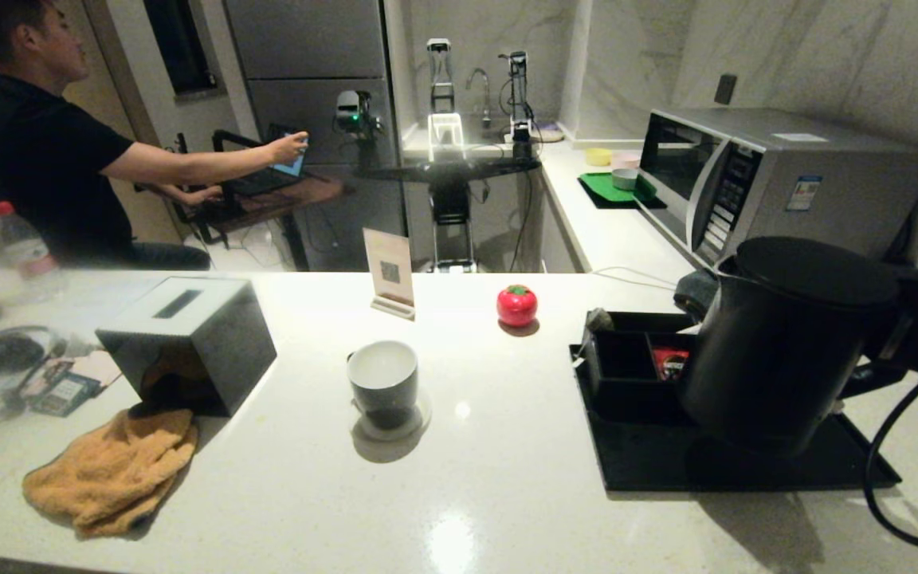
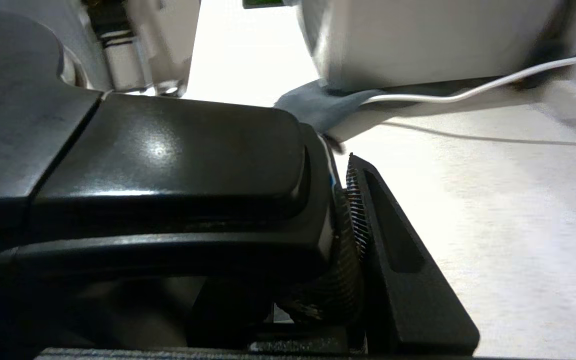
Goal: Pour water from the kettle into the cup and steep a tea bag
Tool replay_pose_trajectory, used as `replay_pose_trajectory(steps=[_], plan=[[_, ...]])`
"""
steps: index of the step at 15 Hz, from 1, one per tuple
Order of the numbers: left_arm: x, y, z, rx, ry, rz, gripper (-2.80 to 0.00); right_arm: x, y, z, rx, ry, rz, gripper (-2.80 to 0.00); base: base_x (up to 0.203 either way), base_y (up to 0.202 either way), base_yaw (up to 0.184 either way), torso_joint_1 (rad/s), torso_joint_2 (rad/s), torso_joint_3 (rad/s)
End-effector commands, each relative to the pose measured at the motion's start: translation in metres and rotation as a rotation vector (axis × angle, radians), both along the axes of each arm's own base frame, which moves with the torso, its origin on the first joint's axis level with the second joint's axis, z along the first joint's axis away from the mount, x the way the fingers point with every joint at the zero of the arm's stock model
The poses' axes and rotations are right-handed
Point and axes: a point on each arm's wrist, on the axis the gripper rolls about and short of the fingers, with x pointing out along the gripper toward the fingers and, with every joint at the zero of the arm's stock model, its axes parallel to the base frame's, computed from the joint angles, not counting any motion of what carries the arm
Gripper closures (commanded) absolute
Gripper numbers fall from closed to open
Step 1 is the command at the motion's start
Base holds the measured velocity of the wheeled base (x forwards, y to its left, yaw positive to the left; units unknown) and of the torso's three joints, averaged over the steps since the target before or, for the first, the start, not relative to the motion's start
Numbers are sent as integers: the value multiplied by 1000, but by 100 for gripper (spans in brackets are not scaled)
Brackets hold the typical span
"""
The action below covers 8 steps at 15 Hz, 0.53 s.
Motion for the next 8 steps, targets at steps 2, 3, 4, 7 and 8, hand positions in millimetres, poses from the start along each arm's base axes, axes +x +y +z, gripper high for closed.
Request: replay_pose_trajectory(steps=[2,3,4,7,8], plan=[[0,0,0,-1,0,0,0,-1,6,-2,1,3,25,0,0,0,0,0,0,0],[0,0,0,-1,0,0,0,-1,6,-1,1,2,25,0,0,0,0,0,0,0],[0,0,0,-2,0,0,0,-1,6,-2,1,5,25,0,0,0,0,0,0,0],[0,0,0,-2,0,0,0,-1,6,-2,1,5,25,0,0,0,0,0,0,0],[0,0,0,-2,0,0,0,-1,6,-2,1,6,25,0,0,0,0,0,0,0]])
